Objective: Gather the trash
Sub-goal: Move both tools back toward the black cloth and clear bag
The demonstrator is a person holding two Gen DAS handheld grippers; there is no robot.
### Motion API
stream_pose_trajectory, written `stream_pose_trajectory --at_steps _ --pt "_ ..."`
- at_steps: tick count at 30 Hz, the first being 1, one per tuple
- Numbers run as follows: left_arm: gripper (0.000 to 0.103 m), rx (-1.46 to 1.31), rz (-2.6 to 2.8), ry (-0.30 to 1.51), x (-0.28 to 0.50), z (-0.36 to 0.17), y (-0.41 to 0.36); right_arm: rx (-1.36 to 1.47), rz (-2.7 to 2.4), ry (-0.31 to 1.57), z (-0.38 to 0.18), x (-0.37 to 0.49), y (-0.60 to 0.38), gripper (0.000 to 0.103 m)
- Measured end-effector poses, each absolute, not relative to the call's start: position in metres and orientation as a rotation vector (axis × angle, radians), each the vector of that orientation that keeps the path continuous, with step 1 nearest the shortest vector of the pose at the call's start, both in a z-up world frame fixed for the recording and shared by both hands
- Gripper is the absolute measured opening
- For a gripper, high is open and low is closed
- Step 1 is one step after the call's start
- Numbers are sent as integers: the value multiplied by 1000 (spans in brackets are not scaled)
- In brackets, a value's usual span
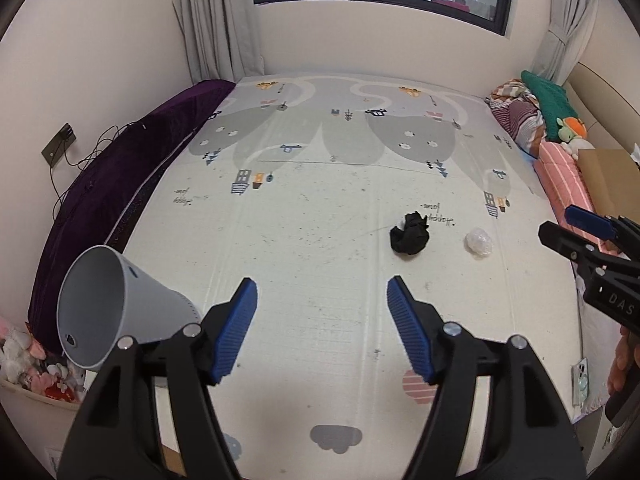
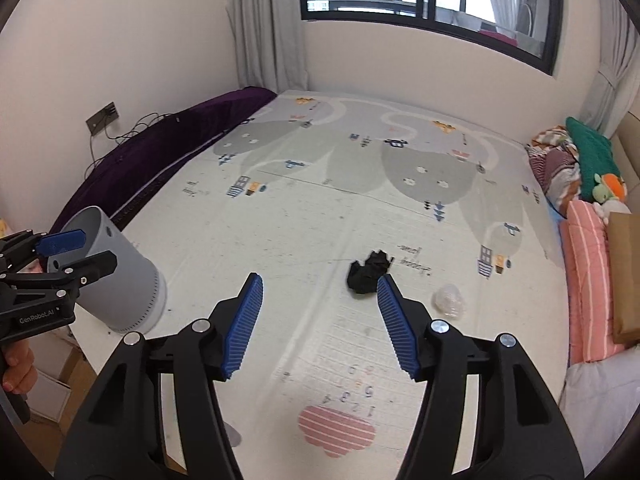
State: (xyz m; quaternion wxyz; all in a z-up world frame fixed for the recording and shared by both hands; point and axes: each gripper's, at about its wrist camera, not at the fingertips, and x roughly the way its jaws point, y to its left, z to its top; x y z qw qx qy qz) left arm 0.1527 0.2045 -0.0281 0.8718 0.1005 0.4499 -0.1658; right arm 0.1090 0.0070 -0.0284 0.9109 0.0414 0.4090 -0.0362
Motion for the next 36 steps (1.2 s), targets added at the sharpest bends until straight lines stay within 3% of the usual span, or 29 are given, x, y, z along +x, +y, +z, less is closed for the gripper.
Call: stream_pose_trajectory --at_steps 17,22,36 --pt "68 318 -463 988 175 -96 35 150 -229 889 -89 101 -156 60" --pt "68 356 -490 1013 203 -137 6 165 -255 911 -127 127 -175 65" --pt "68 405 -513 1070 279 -269 -53 219 -312 998 -276 206 -227 65"
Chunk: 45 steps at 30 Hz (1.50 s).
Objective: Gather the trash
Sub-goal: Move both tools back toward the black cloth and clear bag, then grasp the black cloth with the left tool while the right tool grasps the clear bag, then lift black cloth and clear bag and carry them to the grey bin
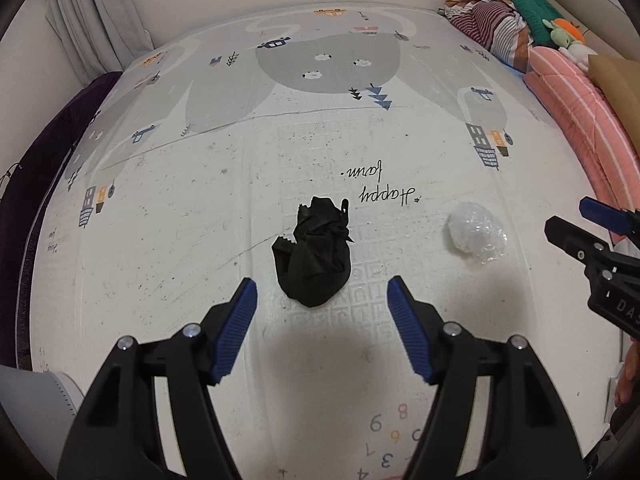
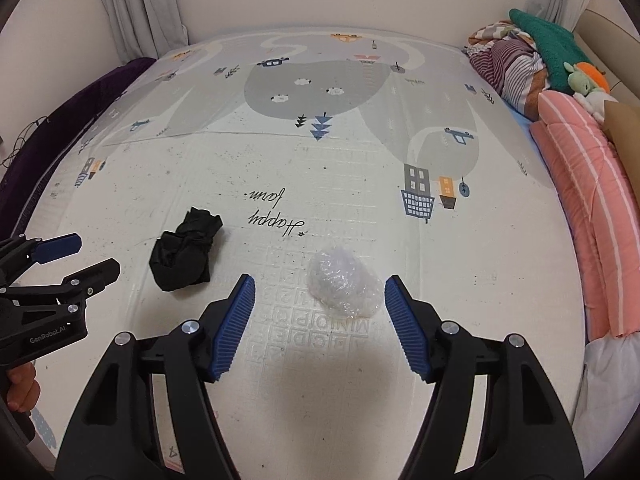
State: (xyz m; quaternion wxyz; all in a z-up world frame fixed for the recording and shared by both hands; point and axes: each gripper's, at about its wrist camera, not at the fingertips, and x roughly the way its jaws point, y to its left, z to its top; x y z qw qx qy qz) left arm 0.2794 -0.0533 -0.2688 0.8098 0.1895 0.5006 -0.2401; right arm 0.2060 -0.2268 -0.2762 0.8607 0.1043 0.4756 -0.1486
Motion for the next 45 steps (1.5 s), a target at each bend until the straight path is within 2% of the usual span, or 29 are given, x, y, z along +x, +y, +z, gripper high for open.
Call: stream_pose_trajectory --at_steps 16,20,21,23,26,31,45 --pt "68 447 -511 1096 324 -371 -86 274 -320 1054 -381 247 -254 65" --pt "63 497 -500 1064 321 -380 -91 292 -317 1078 -398 247 -253 64" --pt "54 509 -499 1052 318 -380 -92 291 -316 1082 -400 246 -251 61" --pt "50 514 -514 1045 315 -378 -93 294 -302 1087 -401 246 -249 41" --pt "45 504 -540 1055 311 -374 -94 297 -282 1090 -396 246 -246 34" --pt "43 510 -574 1048 296 -358 -94 284 -257 1068 -375 245 -237 31" --pt "43 439 -576 996 252 -243 -60 246 -207 962 -247 212 -205 30"
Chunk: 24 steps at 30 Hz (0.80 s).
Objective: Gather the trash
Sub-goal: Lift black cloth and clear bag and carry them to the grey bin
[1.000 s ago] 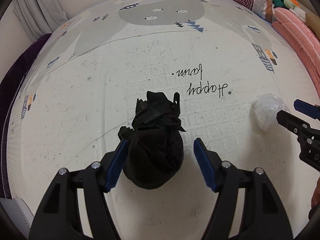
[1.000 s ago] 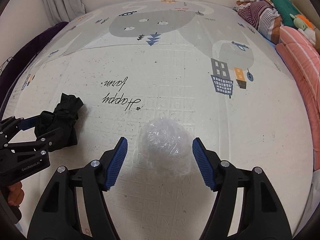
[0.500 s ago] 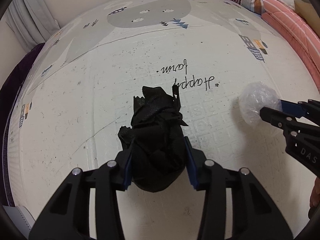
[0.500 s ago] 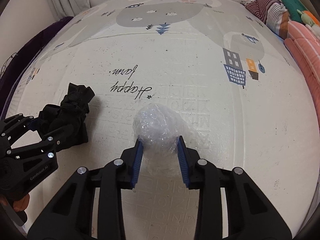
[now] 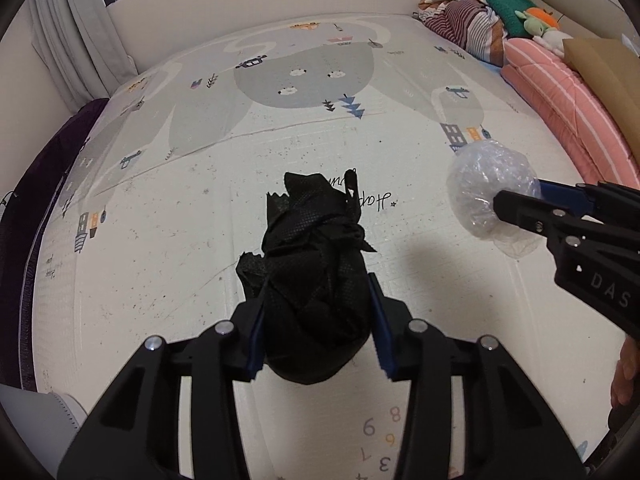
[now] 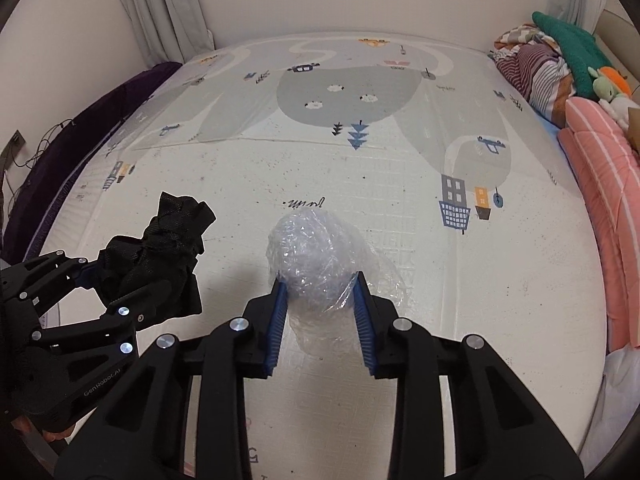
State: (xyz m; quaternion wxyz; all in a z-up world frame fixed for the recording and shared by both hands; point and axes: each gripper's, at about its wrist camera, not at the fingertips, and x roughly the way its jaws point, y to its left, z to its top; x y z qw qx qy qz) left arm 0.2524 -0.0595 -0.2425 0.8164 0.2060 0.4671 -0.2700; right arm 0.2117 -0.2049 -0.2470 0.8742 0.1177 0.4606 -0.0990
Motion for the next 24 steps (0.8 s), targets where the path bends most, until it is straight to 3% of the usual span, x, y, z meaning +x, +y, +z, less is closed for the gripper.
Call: stream_pose_trajectory --at_steps 14,24 --pt "43 340 -475 939 180 -102 21 165 -74 871 -98 135 -136 30" --pt "44 256 -328 897 130 -40 112 112 88 820 -37 110 -56 30"
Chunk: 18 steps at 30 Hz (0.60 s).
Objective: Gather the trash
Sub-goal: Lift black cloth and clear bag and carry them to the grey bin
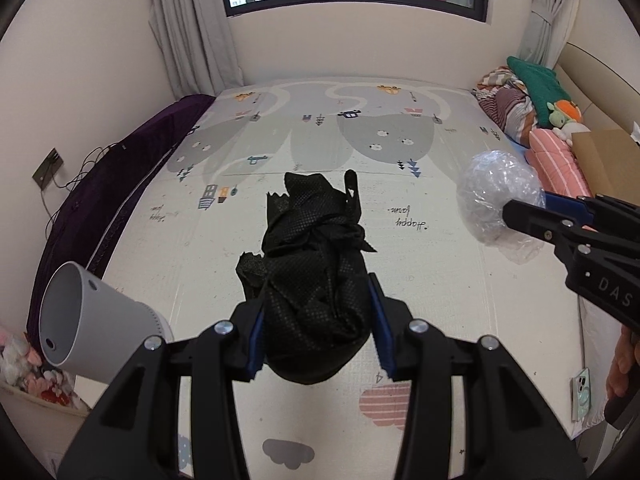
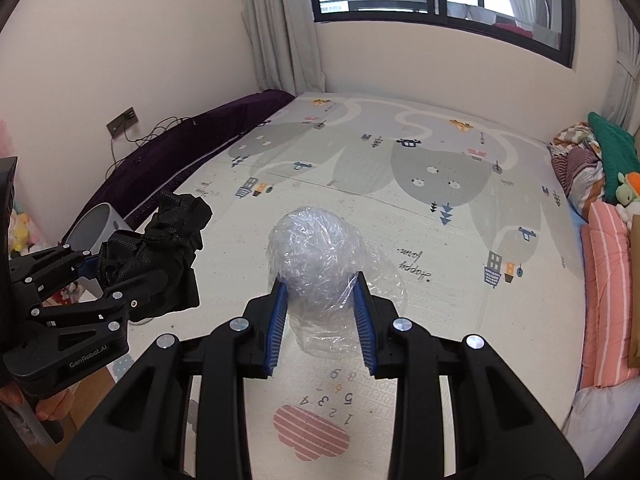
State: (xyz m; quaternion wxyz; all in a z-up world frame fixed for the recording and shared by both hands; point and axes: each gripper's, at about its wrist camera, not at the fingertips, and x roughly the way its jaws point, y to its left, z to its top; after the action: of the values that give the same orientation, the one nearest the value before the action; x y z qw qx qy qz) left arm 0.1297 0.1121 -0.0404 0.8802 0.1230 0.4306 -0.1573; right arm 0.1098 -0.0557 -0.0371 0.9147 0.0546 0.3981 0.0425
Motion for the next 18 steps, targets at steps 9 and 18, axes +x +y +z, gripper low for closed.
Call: stream_pose_trajectory --at_steps 9,18 --pt "44 188 -219 868 110 -11 226 32 197 777 0 108 56 30" --pt "44 179 -189 855 115 6 374 52 234 773 6 121 211 30"
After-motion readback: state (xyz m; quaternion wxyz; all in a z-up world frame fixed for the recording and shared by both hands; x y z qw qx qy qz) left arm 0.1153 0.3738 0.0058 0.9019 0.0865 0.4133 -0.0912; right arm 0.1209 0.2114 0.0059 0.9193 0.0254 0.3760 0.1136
